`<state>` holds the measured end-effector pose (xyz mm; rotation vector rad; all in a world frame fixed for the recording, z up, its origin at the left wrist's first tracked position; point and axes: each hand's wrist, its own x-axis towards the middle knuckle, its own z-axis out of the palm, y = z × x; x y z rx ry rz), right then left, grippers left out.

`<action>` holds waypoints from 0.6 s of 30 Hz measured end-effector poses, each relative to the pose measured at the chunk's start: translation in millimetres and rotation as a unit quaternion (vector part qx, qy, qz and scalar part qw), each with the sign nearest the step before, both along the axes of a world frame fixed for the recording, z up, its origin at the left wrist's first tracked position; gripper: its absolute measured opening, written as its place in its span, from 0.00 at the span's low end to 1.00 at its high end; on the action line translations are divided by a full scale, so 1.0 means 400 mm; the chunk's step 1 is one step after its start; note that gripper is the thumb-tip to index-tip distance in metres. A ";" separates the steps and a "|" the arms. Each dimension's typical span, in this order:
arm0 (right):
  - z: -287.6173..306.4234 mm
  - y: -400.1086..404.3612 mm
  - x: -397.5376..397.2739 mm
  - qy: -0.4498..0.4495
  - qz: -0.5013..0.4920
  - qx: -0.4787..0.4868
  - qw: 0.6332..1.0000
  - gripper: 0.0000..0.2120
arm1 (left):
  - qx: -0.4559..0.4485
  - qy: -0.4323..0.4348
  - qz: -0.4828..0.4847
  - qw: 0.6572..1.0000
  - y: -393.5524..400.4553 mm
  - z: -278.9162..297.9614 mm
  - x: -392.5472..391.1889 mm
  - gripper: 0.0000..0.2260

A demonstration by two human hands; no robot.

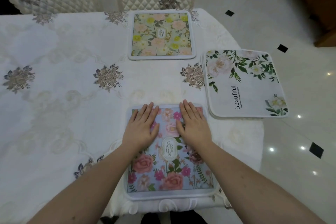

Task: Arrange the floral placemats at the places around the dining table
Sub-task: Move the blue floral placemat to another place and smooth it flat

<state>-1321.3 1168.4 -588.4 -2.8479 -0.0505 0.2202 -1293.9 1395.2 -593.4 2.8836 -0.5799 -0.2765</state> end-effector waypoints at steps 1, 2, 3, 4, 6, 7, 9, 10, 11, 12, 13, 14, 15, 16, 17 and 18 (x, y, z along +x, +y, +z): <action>-0.001 -0.005 -0.003 0.001 0.003 0.000 1.000 0.33 | 0.003 -0.003 0.003 1.000 0.013 -0.002 -0.007 0.28; -0.002 -0.008 -0.006 0.002 0.006 0.001 1.000 0.33 | 0.005 -0.006 0.006 1.000 0.025 -0.003 -0.014 0.28; -0.002 -0.010 -0.008 0.001 0.007 0.002 1.000 0.33 | 0.008 -0.008 0.008 1.000 0.035 -0.004 -0.020 0.28; -0.002 -0.011 -0.008 0.000 0.008 0.002 1.000 0.33 | 0.011 -0.008 0.008 1.000 0.044 -0.005 -0.025 0.28; -0.001 -0.012 -0.010 -0.005 0.009 -0.004 1.000 0.33 | 0.016 -0.007 0.007 1.000 0.060 -0.007 -0.034 0.29; -0.002 -0.013 -0.014 -0.009 0.008 -0.010 1.000 0.33 | 0.016 -0.006 0.008 1.000 0.067 -0.007 -0.039 0.29; -0.004 -0.020 -0.030 -0.015 0.007 -0.024 1.000 0.32 | 0.012 -0.002 0.013 1.000 0.078 -0.007 -0.049 0.29; -0.005 -0.025 -0.044 -0.017 0.007 -0.028 0.999 0.31 | 0.011 0.000 0.016 1.000 0.080 -0.006 -0.056 0.29; -0.006 -0.031 -0.058 -0.019 0.009 -0.031 0.999 0.31 | 0.010 0.002 0.021 1.000 0.082 -0.005 -0.064 0.29; -0.007 -0.034 -0.072 -0.021 0.011 -0.034 0.999 0.30 | 0.007 0.004 0.029 1.000 0.082 -0.004 -0.075 0.28; -0.007 -0.036 -0.086 -0.022 0.012 -0.037 0.999 0.30 | 0.001 0.006 0.039 0.999 0.081 -0.003 -0.089 0.28; -0.006 -0.034 -0.100 -0.022 0.009 -0.038 0.999 0.29 | -0.005 0.008 0.049 0.999 0.079 -0.002 -0.106 0.27; -0.005 -0.028 -0.114 -0.022 0.002 -0.038 0.999 0.29 | -0.009 0.008 0.058 0.998 0.074 -0.001 -0.125 0.27; -0.004 -0.018 -0.127 -0.020 -0.011 -0.036 0.999 0.29 | -0.011 0.008 0.067 0.998 0.066 0.000 -0.148 0.27; -0.002 -0.005 -0.141 -0.016 -0.027 -0.033 0.999 0.29 | -0.014 0.009 0.076 0.997 0.055 0.002 -0.170 0.28; 0.000 0.012 -0.154 -0.012 -0.042 -0.030 0.999 0.29 | -0.019 0.010 0.086 0.996 0.043 0.004 -0.190 0.29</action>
